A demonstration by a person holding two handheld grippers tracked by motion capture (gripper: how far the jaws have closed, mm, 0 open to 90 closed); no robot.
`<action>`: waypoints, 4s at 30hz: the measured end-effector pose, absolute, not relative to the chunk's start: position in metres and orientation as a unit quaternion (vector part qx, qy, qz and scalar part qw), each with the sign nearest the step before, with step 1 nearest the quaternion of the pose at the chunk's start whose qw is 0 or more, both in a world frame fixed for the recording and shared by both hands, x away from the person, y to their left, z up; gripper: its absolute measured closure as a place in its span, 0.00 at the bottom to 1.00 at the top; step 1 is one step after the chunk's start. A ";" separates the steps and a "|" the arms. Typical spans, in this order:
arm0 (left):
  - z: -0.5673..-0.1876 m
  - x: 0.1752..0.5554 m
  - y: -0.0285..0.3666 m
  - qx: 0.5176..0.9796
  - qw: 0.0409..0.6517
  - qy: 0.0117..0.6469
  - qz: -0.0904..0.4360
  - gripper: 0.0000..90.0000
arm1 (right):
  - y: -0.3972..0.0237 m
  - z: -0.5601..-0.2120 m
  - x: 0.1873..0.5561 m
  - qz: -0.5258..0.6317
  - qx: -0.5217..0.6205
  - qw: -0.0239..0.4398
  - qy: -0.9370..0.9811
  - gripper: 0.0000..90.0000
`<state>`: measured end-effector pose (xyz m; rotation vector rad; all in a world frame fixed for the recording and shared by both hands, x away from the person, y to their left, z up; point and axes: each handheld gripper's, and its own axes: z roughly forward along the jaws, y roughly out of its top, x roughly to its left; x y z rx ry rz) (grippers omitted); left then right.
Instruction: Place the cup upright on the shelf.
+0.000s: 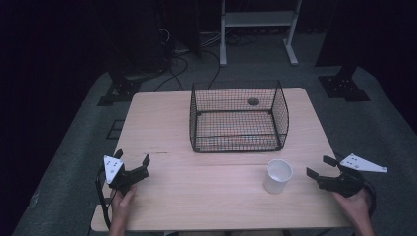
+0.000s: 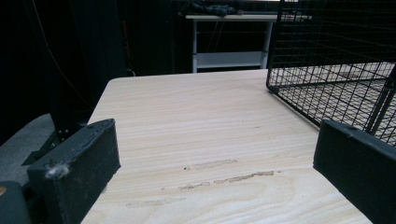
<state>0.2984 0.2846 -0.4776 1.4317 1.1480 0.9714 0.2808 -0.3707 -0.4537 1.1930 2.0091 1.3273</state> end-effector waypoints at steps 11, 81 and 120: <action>-0.478 0.298 0.285 0.594 0.509 0.476 0.402 0.00 | -0.361 -0.445 0.264 0.491 0.397 0.218 0.744 0.11; -0.478 0.299 0.285 0.593 0.511 0.475 0.402 0.00 | -0.276 -0.438 0.291 0.490 0.292 0.114 0.813 0.21; -0.478 0.298 0.286 0.592 0.511 0.476 0.401 0.00 | -0.252 -0.373 0.329 0.495 0.248 0.076 0.829 0.22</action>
